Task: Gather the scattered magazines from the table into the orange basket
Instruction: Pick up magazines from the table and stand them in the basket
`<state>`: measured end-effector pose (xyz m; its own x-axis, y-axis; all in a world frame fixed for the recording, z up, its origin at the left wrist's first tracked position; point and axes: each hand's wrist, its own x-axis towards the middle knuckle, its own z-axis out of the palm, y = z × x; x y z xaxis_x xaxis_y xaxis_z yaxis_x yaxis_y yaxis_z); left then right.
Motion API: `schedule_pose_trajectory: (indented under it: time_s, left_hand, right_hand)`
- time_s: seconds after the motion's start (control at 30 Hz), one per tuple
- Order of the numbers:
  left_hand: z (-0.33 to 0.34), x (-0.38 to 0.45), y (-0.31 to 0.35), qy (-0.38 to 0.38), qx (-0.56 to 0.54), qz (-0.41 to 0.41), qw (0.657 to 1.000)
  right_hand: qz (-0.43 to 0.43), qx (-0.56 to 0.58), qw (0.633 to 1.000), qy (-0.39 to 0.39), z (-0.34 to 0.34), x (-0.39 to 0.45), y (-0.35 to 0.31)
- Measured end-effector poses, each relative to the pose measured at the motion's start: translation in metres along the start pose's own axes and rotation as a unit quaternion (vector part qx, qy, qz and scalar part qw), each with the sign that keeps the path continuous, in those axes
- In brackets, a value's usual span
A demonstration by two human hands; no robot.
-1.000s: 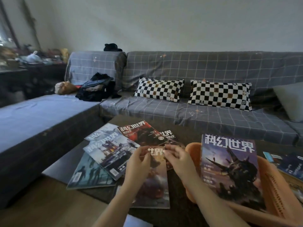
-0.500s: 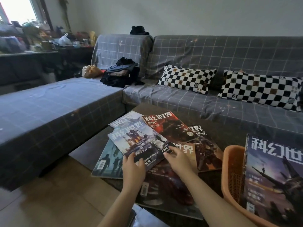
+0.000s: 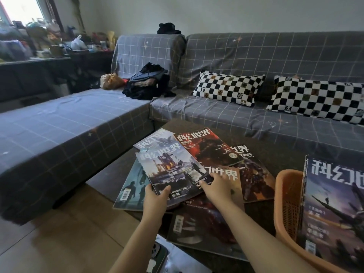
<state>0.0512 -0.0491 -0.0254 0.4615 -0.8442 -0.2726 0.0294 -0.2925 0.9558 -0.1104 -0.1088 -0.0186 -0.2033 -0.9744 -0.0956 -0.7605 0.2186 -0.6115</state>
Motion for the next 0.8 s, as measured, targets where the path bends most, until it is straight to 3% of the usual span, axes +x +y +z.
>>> schedule_pose_trajectory:
  time_s: [0.13, 0.3, 0.53, 0.8]
  left_hand:
    - [-0.013, -0.013, 0.002, -0.025, -0.028, 0.024, 0.999]
    - [-0.035, -0.042, 0.008, -0.071, -0.079, 0.041, 0.993]
    - [-0.043, -0.09, 0.034, -0.178, -0.091, 0.095, 0.975]
    - [0.008, -0.133, 0.057, -0.229, -0.067, 0.156, 0.959]
  right_hand:
    - [0.0, 0.022, 1.0, 0.008, -0.007, -0.02, 0.007]
    - [0.034, 0.156, 0.987, -0.028, -0.03, -0.05, 0.014]
    - [-0.005, 0.412, 0.904, -0.111, -0.086, -0.084, 0.027]
    - [-0.022, 0.511, 0.855, -0.089, -0.161, -0.114, 0.076]
